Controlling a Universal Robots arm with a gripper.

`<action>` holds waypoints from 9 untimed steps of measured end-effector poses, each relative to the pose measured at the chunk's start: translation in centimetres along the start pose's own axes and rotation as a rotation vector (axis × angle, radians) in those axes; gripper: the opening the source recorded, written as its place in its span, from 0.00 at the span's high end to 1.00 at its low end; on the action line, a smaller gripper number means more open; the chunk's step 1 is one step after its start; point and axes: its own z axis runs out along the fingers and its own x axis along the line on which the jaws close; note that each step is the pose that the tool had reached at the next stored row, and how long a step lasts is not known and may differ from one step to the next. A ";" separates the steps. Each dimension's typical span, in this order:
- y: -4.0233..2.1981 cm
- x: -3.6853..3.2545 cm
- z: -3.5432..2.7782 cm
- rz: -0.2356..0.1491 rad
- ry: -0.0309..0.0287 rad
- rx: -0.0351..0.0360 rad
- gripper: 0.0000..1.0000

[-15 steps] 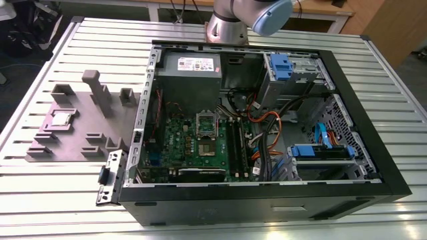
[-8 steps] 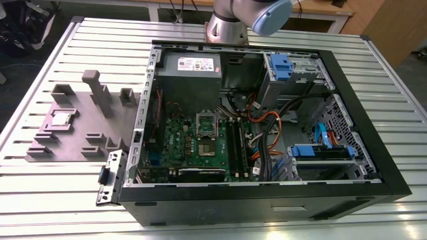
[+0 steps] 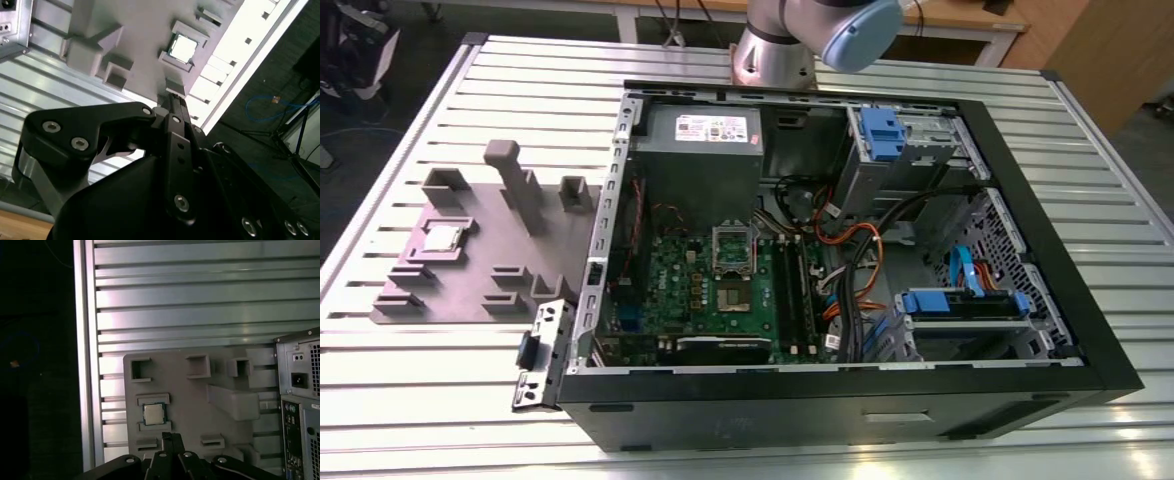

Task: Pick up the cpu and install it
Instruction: 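Reach for the cpu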

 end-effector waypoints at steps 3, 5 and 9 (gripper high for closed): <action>-0.06 0.73 0.06 0.000 0.0000 0.0000 0.89; -0.09 1.15 0.09 0.000 0.0000 0.0000 0.89; -0.10 1.26 0.10 0.000 0.0000 0.0000 0.89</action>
